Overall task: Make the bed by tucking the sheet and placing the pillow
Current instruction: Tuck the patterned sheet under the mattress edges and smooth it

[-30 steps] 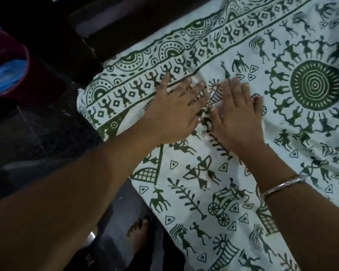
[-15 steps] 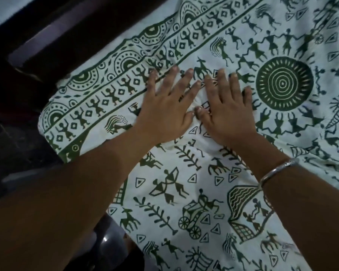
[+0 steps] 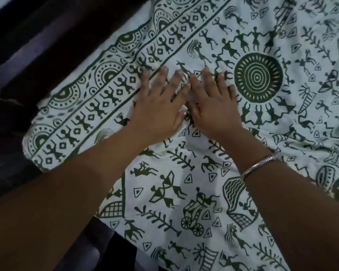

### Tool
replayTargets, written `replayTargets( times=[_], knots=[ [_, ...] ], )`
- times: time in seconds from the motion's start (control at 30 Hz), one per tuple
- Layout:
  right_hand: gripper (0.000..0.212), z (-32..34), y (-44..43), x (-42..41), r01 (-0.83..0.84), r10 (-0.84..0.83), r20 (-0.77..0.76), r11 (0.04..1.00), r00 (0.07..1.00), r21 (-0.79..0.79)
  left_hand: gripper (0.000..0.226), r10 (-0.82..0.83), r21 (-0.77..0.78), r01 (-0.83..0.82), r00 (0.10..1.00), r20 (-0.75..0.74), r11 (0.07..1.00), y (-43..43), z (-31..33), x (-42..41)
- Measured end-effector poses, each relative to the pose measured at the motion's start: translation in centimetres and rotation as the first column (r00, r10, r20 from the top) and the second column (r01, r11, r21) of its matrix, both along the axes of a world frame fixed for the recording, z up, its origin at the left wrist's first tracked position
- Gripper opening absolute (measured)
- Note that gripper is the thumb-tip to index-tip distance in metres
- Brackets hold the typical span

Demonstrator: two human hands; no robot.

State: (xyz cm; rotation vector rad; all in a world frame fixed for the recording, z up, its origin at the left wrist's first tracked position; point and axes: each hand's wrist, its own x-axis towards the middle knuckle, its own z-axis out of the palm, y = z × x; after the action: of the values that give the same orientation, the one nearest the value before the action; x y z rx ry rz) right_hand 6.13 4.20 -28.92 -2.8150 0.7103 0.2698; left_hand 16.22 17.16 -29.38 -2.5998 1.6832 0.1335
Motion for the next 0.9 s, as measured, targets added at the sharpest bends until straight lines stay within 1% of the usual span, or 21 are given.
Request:
replayTargets(
  times=[0.07,0.2,0.27,0.37,0.47,0.53,0.6,0.7,0.8,0.83,0.9],
  knots=[
    [0.06,0.1,-0.1,0.0,0.002,-0.002,-0.039,1.0,0.999,0.002,0.066,-0.046,0.027,0.046,0.999,-0.027,0.999,-0.3,0.0,0.3],
    [0.063,-0.2,-0.8,-0.1,0.018,-0.016,-0.097,1.0,0.995,0.016,0.069,-0.148,0.096,0.149,0.989,-0.015,0.984,-1.4,-0.3,1.9],
    [0.061,-0.4,-1.4,0.0,0.069,-0.07,-0.124,0.998,0.99,-0.011,0.069,-0.168,0.111,0.17,0.985,-0.023,0.979,-2.4,-0.4,2.7],
    [0.057,-0.5,-2.1,0.2,0.194,-0.195,-0.159,0.981,0.968,-0.027,0.069,-0.188,0.155,0.194,0.981,-0.05,0.969,-4.3,-0.2,3.3],
    [0.059,-0.3,-2.3,0.5,0.212,-0.217,-0.193,0.976,0.957,-0.047,0.069,-0.203,0.194,0.217,0.975,-0.087,0.957,-6.2,0.5,4.2],
    [0.062,-0.3,-2.5,0.5,0.2,-0.208,-0.166,0.978,0.964,-0.068,0.07,-0.227,0.145,0.236,0.971,-0.074,0.961,-6.8,1.0,5.0],
    [0.065,-0.2,-2.9,0.3,0.163,-0.17,-0.108,0.984,0.979,-0.075,0.071,-0.282,0.114,0.285,0.958,-0.049,0.952,-6.9,1.1,5.9],
    [0.071,-0.6,-4.1,0.1,0.021,-0.029,-0.074,0.995,0.997,-0.098,0.076,-0.359,0.142,0.364,0.931,-0.062,0.921,-7.0,0.5,7.2],
    [0.076,-1.1,-6.6,0.0,-0.077,0.069,-0.077,0.991,0.995,-0.107,0.081,-0.451,0.162,0.445,0.893,-0.001,0.881,-8.0,-0.2,8.8],
    [0.076,-1.3,-7.8,0.1,-0.085,0.078,-0.072,0.991,0.994,-0.104,0.083,-0.474,0.171,0.464,0.881,0.016,0.869,-8.7,-0.3,9.3],
    [0.071,-1.4,-10.6,0.3,-0.046,0.041,-0.063,0.995,0.997,-0.087,0.083,-0.491,0.189,0.478,0.871,0.026,0.858,-10.6,-0.4,10.1]
  ],
)
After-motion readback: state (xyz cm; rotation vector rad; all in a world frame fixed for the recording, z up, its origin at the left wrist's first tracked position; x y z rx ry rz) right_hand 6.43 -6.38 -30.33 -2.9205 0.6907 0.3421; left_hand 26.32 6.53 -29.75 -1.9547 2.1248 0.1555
